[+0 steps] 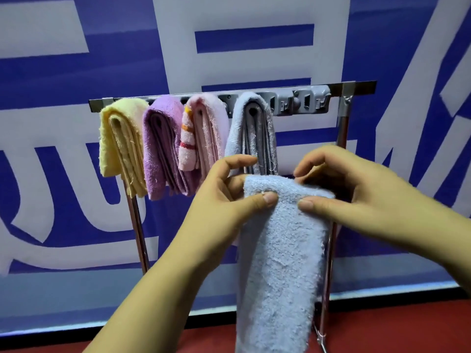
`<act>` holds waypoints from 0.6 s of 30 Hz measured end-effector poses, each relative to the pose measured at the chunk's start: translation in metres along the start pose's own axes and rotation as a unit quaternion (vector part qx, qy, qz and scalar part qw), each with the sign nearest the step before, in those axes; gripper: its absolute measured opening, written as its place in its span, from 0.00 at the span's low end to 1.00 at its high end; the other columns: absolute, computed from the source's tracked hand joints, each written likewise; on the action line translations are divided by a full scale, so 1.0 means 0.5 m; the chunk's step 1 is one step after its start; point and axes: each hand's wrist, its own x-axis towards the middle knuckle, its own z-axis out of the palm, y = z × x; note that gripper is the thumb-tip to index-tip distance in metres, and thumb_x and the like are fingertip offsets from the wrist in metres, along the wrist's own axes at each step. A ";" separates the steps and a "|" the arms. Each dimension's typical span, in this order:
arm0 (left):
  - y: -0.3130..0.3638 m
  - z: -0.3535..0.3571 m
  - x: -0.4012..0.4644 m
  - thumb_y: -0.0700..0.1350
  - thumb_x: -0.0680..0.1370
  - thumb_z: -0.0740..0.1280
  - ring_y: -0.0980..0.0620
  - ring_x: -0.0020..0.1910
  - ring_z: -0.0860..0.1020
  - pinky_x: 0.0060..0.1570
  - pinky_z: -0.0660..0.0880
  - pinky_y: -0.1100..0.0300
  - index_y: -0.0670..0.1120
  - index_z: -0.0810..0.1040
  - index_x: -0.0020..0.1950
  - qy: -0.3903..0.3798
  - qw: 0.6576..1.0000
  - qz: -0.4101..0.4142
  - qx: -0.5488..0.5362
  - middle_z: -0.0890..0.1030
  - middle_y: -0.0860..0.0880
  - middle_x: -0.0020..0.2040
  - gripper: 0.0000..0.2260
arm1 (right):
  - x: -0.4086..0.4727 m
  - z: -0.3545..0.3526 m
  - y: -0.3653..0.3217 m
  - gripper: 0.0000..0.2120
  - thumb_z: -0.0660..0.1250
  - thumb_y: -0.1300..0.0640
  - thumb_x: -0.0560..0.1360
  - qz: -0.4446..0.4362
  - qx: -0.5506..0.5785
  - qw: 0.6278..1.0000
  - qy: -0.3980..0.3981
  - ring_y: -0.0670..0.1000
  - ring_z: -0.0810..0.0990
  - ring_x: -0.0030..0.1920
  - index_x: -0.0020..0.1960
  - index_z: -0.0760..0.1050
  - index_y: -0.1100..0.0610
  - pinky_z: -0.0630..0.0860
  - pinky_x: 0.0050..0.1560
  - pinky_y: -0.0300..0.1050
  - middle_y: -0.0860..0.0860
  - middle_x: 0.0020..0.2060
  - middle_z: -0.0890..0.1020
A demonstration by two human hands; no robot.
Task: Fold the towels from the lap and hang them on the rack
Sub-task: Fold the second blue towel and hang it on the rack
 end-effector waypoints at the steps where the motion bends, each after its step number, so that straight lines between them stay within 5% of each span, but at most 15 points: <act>1: 0.003 0.001 0.010 0.33 0.64 0.71 0.54 0.37 0.82 0.39 0.79 0.61 0.47 0.73 0.53 -0.003 1.000 -0.001 0.004 0.84 0.48 0.37 0.21 | 0.009 -0.013 -0.001 0.13 0.69 0.49 0.67 -0.005 -0.025 1.000 -0.017 0.41 0.79 0.52 0.50 0.71 0.40 0.74 0.53 0.34 0.39 0.48 0.79; 8: 0.032 0.016 0.103 0.29 0.70 0.70 0.52 0.38 0.80 0.44 0.78 0.57 0.48 0.75 0.54 -0.006 0.999 0.001 0.049 0.83 0.46 0.39 0.18 | 0.094 -0.092 -0.044 0.12 0.67 0.59 0.72 0.054 -0.129 0.975 -0.174 0.41 0.80 0.47 0.45 0.80 0.41 0.75 0.53 0.42 0.37 0.45 0.83; 14: 0.052 0.038 0.204 0.34 0.73 0.71 0.53 0.39 0.78 0.42 0.76 0.60 0.46 0.74 0.58 0.049 0.996 0.037 0.067 0.78 0.48 0.38 0.16 | 0.180 -0.145 -0.046 0.12 0.66 0.62 0.71 0.112 -0.087 0.989 -0.052 0.41 0.77 0.42 0.41 0.83 0.46 0.73 0.41 0.34 0.42 0.39 0.82; 18: 0.074 0.062 0.283 0.40 0.71 0.74 0.52 0.46 0.72 0.44 0.72 0.62 0.52 0.75 0.54 0.071 0.991 0.068 0.091 0.73 0.49 0.43 0.15 | 0.233 -0.175 -0.043 0.03 0.71 0.56 0.69 0.095 -0.100 0.990 -0.002 0.47 0.79 0.46 0.40 0.82 0.48 0.77 0.46 0.45 0.47 0.43 0.82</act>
